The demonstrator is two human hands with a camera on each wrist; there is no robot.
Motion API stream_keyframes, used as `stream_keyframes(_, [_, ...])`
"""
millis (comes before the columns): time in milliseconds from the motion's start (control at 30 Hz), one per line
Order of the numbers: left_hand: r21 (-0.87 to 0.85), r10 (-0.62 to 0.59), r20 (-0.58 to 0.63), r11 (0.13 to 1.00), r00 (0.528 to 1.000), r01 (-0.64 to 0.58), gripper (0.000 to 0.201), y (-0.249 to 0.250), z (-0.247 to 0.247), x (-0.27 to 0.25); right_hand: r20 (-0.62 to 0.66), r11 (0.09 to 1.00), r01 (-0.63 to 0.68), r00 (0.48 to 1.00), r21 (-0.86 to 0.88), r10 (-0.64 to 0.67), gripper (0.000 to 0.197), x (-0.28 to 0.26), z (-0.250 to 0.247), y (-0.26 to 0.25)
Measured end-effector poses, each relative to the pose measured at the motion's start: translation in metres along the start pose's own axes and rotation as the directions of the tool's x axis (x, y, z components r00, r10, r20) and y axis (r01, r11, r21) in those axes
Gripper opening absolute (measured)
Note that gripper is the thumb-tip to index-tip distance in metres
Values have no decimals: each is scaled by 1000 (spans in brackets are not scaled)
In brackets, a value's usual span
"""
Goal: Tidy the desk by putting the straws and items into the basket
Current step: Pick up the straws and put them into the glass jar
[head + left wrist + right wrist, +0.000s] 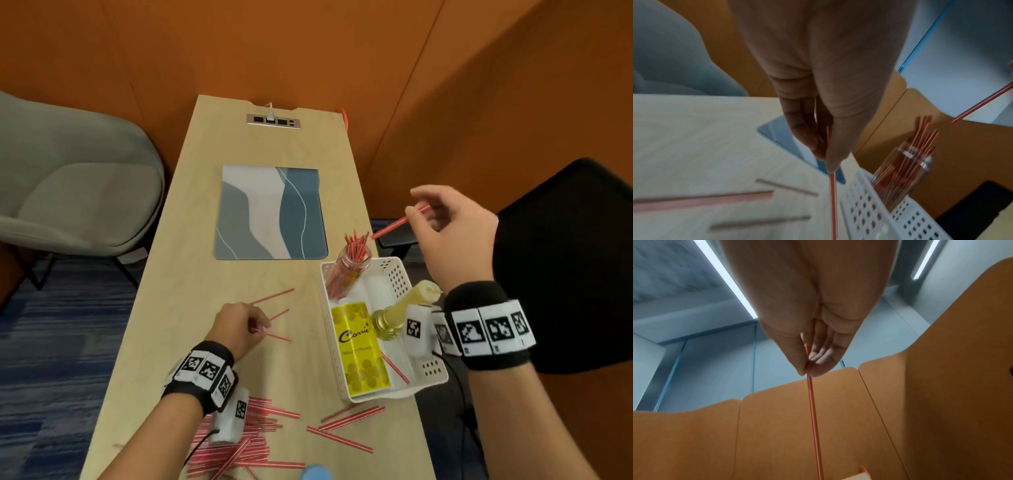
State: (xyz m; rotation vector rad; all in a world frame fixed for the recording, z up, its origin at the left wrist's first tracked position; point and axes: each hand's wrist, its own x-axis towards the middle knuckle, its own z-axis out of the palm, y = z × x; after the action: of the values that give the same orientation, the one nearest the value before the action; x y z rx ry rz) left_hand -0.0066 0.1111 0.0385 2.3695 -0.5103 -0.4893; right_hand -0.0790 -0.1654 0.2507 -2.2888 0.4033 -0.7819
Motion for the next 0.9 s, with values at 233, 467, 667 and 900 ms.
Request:
stream_keyframes(233, [-36,166,-214,983,963,-178,27,79,-69,13,149,990,-108,981,-91,121,37,14,43,58])
stream_keyframes(467, [-22,397,-226,911,890,-412,21,178,-132,33,94,933,-359,929,-9,359,25,-29,47,96])
stream_keyframes(667, [192,490,47,851,870,-489,26,259,-136,76,476,925,-380,817,21,324,12,-117,71,89])
stream_keyframes(900, [424,366,317,770,875,-476,29,282,-80,120,661,929,-370,691,-24,293,12,-171,102,86])
